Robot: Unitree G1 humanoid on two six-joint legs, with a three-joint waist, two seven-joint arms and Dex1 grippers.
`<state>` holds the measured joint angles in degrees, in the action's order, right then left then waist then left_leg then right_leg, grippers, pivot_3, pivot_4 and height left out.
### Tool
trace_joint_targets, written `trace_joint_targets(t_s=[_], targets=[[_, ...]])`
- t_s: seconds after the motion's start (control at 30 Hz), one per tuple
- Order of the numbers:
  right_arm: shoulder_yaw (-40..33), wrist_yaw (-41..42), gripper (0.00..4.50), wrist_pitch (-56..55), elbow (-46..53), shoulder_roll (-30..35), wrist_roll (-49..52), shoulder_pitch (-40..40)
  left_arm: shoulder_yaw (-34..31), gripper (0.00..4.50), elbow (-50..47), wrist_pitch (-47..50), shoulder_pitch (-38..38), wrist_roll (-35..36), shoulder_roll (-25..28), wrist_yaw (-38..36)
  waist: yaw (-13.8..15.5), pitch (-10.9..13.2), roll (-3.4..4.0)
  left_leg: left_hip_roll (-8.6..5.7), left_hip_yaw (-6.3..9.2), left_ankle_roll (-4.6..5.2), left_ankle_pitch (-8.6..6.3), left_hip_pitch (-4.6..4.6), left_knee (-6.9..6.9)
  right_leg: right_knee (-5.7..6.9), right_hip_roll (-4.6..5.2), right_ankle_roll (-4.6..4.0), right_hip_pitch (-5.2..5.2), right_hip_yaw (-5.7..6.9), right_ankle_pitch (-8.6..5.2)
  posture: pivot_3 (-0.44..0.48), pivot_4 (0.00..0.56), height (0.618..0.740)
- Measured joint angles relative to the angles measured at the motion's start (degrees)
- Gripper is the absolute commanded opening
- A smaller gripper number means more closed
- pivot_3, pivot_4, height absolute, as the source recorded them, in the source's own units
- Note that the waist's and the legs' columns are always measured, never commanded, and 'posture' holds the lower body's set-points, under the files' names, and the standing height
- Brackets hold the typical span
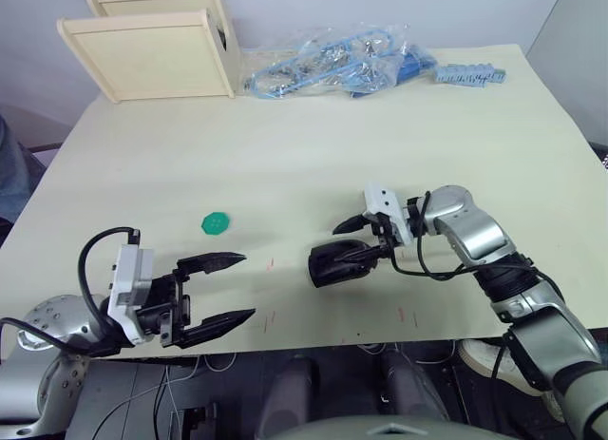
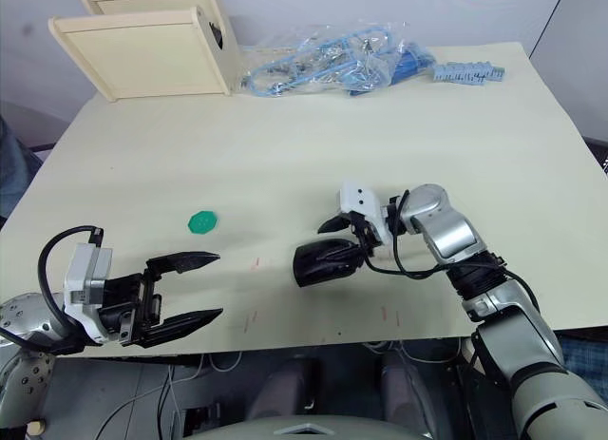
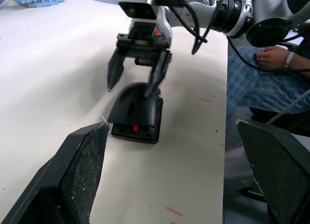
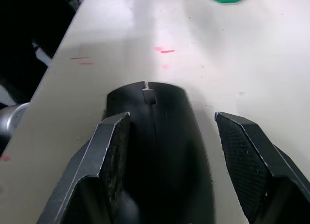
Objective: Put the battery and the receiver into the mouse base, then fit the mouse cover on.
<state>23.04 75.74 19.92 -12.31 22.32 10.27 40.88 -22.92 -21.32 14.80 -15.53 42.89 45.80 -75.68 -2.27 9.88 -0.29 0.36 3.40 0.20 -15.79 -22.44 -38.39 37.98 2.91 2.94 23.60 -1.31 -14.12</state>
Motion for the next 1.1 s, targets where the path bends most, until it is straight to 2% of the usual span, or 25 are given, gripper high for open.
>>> trace_joint_targets(t_s=[0.33, 0.5, 0.9, 1.1], targets=[[-1.0, -1.2, 2.92, 2.6, 2.6, -0.3, 1.6, -0.4, 0.7, 4.5, 0.0, 0.0, 1.1, 0.0, 0.0, 1.0, 0.0, 0.0, 0.02, 0.0, 0.01, 0.0, 0.0, -0.03, 0.0, 0.0, 0.0, 0.0, 0.02, 0.0, 0.0, 0.0, 0.15, 0.74], [-5.7, -1.6, 2.92, 6.7, 11.5, 2.3, 6.3, -0.7, 1.7, 4.5, 0.8, 0.3, 4.0, -0.3, -0.3, 2.1, 0.3, 0.0, 0.01, -0.01, 0.04, 0.0, 0.0, -0.05, 0.0, -0.03, 0.01, 0.0, 0.01, 0.03, 0.0, 0.0, 0.15, 0.74], [-10.3, -7.0, 2.92, 11.2, 25.6, 8.7, 11.4, -12.0, 5.5, 4.5, 4.8, 1.0, 8.0, -2.1, -1.2, 1.9, 0.2, 0.0, 0.0, 0.0, 0.03, 0.0, 0.0, -0.05, 0.0, 0.0, -0.03, 0.0, 0.01, 0.03, 0.0, 0.0, 0.15, 0.74], [-10.3, -9.7, 2.92, 8.9, 26.5, 8.4, 10.7, -13.4, 5.6, 4.5, 3.4, 4.2, 10.1, -1.7, -0.7, 2.9, 0.1, 0.0, -0.01, 0.0, 0.0, 0.01, 0.0, -0.05, -0.01, -0.01, -0.02, 0.01, 0.01, -0.02, 0.0, 0.0, 0.15, 0.74]])
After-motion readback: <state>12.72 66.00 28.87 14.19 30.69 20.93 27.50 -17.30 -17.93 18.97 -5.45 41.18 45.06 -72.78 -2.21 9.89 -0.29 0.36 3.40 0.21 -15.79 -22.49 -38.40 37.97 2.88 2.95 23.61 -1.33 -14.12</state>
